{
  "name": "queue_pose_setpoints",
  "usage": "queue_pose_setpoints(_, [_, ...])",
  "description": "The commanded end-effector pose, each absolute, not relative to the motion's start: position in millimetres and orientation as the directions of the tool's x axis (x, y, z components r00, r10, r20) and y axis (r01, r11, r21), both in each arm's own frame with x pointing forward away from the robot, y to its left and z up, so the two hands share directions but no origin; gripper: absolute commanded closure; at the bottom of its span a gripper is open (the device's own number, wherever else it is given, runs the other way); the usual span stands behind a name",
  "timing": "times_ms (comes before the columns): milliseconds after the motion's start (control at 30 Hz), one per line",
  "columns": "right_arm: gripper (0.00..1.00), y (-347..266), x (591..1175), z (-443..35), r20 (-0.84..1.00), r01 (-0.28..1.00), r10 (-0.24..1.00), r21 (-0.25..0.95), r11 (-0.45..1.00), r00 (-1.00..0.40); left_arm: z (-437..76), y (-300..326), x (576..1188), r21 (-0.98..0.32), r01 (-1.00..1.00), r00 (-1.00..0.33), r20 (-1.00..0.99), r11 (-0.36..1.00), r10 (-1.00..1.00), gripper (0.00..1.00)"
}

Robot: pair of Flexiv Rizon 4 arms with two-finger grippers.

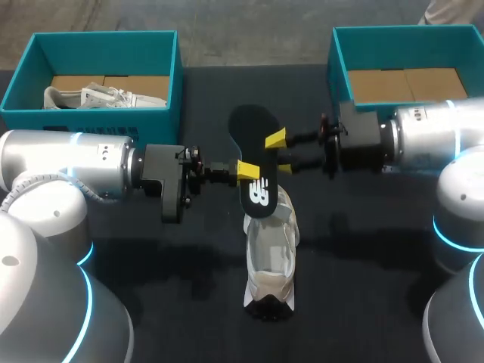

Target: Take the shoe out of the shoebox, open the shoe tongue, remove and reinsert the insole, then place the shoe into the shoebox

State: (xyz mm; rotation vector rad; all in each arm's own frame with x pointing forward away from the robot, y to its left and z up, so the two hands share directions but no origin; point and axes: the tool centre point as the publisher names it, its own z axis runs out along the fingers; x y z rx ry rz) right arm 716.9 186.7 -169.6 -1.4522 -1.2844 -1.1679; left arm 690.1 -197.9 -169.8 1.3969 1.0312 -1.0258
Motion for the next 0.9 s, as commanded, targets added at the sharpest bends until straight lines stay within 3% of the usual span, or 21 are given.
queue_pose_setpoints(33, [0.54, 188.5, 710.9, -171.1, 0.981, 0.992, 0.191, -0.010, -0.128, 0.035, -170.9, -199.0, 689.2, 0.256, 0.965, 0.258, -0.965, -0.053, 0.046, 1.00])
queue_pose_setpoints(467, [0.59, 199.2, 715.0, -168.9, 0.984, 0.993, 0.176, -0.013, -0.115, 0.033, -170.9, -199.0, 689.2, 0.256, 0.965, 0.258, -0.965, -0.053, 0.046, 1.00])
queue_pose_setpoints(767, [0.73, 201.2, 718.6, -168.4, 0.989, 0.993, 0.148, -0.012, -0.116, 0.029, -170.9, -199.0, 689.2, 0.256, 0.965, 0.258, -0.965, -0.053, 0.046, 1.00])
queue_pose_setpoints(900, [0.85, 200.7, 719.0, -168.9, 0.992, 0.993, 0.121, -0.011, -0.115, 0.025, -170.9, -199.0, 689.2, 0.256, 0.965, 0.258, -0.965, -0.053, 0.046, 1.00])
